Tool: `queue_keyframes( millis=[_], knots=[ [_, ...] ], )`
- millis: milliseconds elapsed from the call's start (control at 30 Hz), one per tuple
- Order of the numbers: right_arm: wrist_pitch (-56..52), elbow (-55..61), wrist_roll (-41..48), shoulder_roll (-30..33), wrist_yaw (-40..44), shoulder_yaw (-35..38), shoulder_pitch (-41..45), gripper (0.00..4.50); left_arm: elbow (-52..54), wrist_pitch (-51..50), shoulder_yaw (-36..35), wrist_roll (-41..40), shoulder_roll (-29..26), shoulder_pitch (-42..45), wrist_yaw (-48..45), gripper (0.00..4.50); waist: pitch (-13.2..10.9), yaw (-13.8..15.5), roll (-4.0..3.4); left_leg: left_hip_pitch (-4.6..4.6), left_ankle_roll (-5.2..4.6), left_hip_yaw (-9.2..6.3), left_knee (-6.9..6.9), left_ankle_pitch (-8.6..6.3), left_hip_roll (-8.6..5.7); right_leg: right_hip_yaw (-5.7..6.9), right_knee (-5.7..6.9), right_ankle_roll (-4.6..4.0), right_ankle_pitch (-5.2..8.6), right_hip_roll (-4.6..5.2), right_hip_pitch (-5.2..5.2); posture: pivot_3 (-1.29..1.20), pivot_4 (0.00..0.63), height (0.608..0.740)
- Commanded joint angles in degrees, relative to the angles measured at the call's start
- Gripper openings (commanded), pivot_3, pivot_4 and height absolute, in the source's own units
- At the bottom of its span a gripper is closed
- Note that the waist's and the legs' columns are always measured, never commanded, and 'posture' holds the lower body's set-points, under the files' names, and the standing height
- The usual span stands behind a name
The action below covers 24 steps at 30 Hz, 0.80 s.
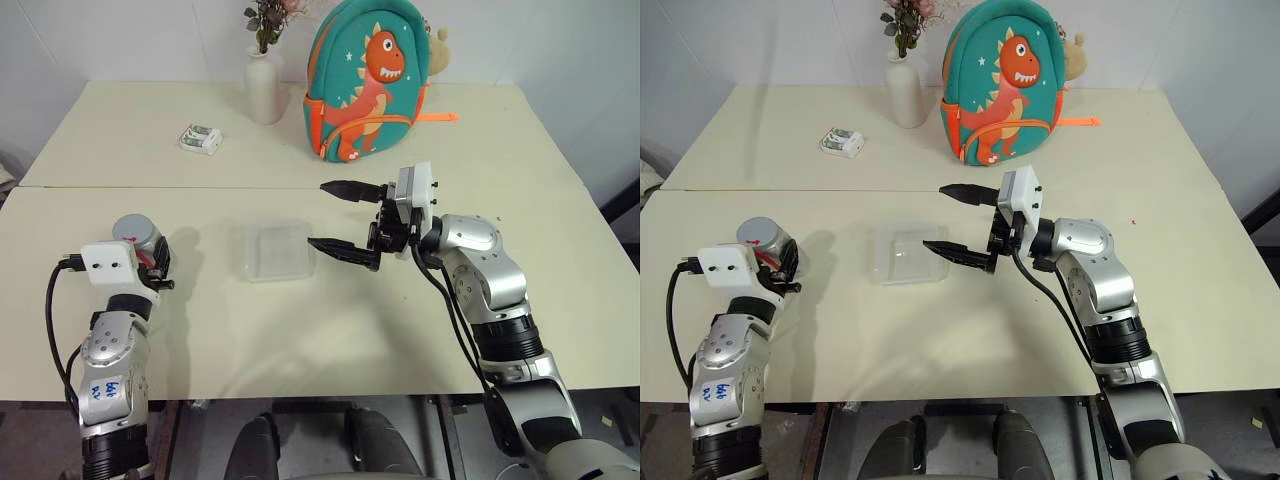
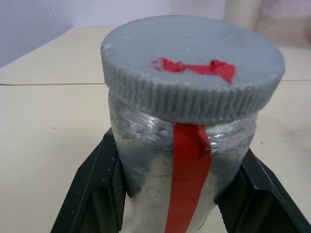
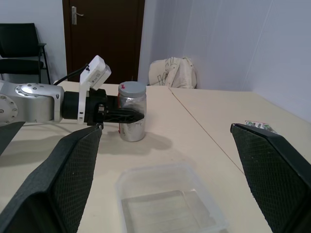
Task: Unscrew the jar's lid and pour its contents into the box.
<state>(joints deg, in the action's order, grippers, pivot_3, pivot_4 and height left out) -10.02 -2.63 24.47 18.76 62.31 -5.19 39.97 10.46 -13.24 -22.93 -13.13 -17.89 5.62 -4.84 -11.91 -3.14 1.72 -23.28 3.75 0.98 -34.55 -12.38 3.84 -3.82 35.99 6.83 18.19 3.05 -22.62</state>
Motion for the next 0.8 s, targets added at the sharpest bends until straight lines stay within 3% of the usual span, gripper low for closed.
queue_keyframes(
  millis=[33,233,433,800],
  knots=[
    [0.73,1.07,0.54,0.04,-0.24,0.65,-0.38,4.50,4.55,2.22,-2.11,-3.86,-3.27,-2.71,-6.60,2.00,0.00,-0.06,0.00,0.00,0.00,0.00,0.01,0.00,0.00,0.00,-0.01,0.00,0.00,0.00,0.00,0.00,0.150,0.740],
    [-0.16,1.86,0.57,1.46,-0.99,1.67,-1.12,4.50,10.01,-2.65,-4.48,-12.03,-14.64,-7.16,-20.94,2.00,0.00,-0.08,0.00,0.01,0.03,0.01,0.14,-0.01,0.03,0.00,-0.03,-0.09,0.05,0.02,-0.04,0.00,0.150,0.740],
    [-2.02,4.67,1.60,2.08,-2.67,2.45,-2.35,4.50,11.34,-9.62,-2.25,-20.20,-23.56,-0.71,-30.41,2.00,0.00,0.08,0.00,0.00,0.04,0.02,0.21,0.00,0.00,0.05,-0.13,-0.37,0.20,0.12,-0.03,0.00,0.150,0.740],
    [-12.63,14.43,6.93,0.40,-8.09,1.05,-0.82,4.50,7.53,-16.00,12.07,-22.08,-26.53,12.66,-42.57,2.00,-0.01,-0.15,-0.01,0.00,0.07,0.02,0.41,-0.01,0.13,-0.01,-0.05,-0.17,0.15,-0.15,-0.18,0.00,0.150,0.740]
  ],
)
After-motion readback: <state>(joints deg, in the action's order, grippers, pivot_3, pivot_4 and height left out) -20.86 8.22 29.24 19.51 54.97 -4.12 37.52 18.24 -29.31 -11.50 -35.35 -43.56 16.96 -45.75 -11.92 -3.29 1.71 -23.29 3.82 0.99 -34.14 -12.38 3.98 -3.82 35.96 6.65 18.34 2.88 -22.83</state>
